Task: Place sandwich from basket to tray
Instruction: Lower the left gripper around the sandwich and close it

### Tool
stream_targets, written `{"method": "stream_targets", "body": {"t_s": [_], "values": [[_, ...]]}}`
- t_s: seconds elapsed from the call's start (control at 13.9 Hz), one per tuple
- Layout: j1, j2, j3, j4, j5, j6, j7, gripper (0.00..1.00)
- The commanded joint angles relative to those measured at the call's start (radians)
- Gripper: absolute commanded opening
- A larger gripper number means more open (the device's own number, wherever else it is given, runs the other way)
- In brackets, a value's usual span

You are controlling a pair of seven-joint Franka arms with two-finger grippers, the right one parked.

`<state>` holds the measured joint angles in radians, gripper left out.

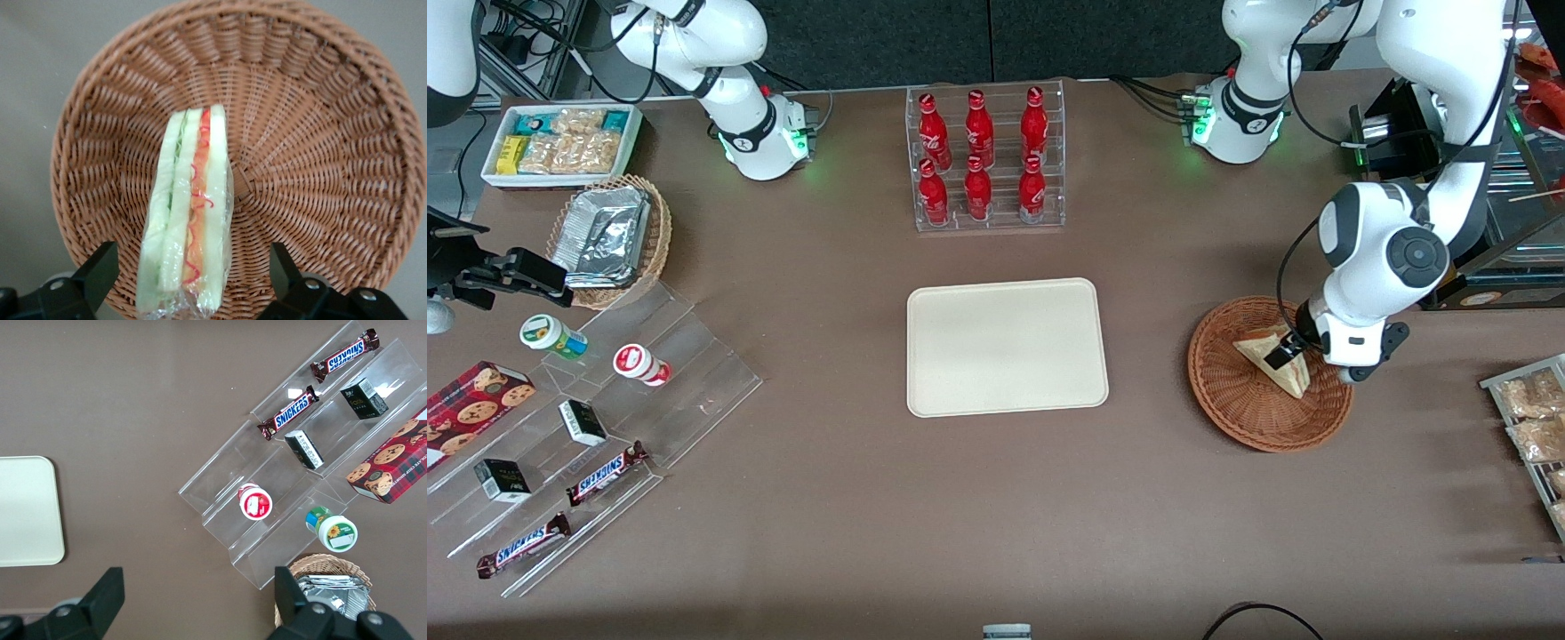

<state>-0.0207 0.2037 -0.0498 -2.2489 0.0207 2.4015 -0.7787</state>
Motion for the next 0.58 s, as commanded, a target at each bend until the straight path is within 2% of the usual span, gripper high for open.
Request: {"method": "stream_targets", "body": {"t_s": [0.0,0.14,0.22,0.29,0.36,0.43,0.5], "values": [[0.002,0.029,-0.010,-0.009,0.047,0.021,-0.033,1.00],[0.002,0.040,-0.010,-0.012,0.050,0.021,-0.031,0.99],[0.002,0.042,-0.010,-0.012,0.060,0.021,-0.031,0.87],[0.002,0.042,-0.010,-0.014,0.068,0.021,-0.033,0.61],[0.002,0.042,-0.008,-0.014,0.068,0.021,-0.031,0.24],[0.013,0.042,-0.008,-0.012,0.068,0.018,-0.030,0.00],[0.022,0.042,-0.008,-0.008,0.068,0.013,-0.024,0.00]]}}
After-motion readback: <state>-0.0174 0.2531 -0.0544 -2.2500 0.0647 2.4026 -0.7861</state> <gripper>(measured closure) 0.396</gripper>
